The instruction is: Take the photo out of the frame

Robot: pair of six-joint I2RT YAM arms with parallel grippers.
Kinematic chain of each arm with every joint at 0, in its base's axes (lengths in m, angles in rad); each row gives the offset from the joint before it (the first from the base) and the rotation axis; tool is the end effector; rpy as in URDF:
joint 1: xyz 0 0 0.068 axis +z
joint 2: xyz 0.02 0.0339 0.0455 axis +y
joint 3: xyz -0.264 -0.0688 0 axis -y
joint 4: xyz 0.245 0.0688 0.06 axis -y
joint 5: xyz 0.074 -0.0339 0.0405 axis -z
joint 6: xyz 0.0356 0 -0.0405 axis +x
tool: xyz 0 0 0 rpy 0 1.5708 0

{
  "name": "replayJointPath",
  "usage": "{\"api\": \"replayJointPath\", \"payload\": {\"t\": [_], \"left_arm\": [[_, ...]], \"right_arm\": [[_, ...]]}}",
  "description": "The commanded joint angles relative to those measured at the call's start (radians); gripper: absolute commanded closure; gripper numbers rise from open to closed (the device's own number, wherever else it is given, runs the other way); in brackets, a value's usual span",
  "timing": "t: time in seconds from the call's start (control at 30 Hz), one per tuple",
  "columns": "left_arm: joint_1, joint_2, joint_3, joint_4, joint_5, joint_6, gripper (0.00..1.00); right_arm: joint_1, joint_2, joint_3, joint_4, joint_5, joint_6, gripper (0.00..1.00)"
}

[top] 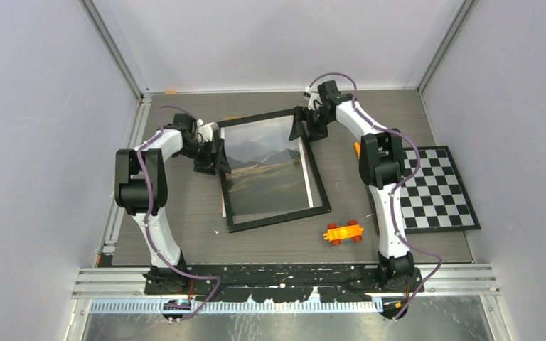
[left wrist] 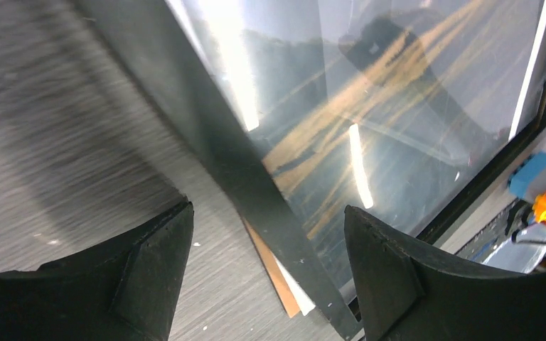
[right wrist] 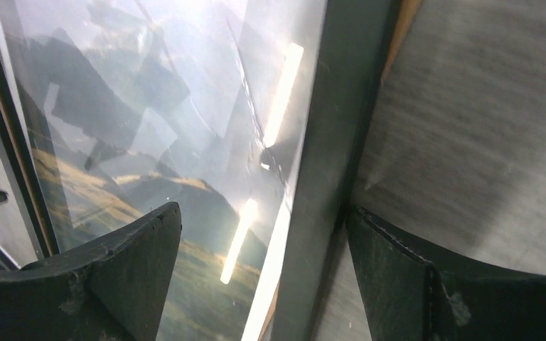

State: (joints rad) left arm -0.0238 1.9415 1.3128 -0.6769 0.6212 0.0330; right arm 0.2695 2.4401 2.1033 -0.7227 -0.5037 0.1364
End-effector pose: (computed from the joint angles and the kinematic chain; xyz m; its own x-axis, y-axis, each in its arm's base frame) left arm 0.3755 -0.0297 0.1647 -0.9586 0.0497 -0.2805 0.2036 0.8081 -0.5527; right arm 0.5007 0.1561 0.1678 -0.8955 -0.1238 -0.4275 -0.3422 0.8056 0.4836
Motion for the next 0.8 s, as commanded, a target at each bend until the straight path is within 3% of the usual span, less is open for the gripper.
{"api": "replayJointPath", "payload": {"t": [0.0, 0.17, 0.33, 0.77], "left_arm": [[0.019, -0.018, 0.039, 0.067, -0.020, -0.060, 0.21], [0.019, -0.039, 0.001, 0.072, 0.014, -0.071, 0.22], [0.017, -0.091, -0.085, 0.118, 0.062, -0.087, 0.28], [-0.090, -0.035, -0.007, 0.181, 0.070, -0.124, 0.31]], "right_arm": [[-0.044, -0.112, -0.090, -0.104, 0.047, 0.013, 0.10], [-0.052, -0.230, -0.288, -0.131, 0.017, -0.002, 0.12], [-0.052, -0.294, -0.439, -0.104, -0.023, 0.017, 0.20], [-0.059, -0.266, -0.441, -0.122, 0.000, 0.006, 0.27]]}}
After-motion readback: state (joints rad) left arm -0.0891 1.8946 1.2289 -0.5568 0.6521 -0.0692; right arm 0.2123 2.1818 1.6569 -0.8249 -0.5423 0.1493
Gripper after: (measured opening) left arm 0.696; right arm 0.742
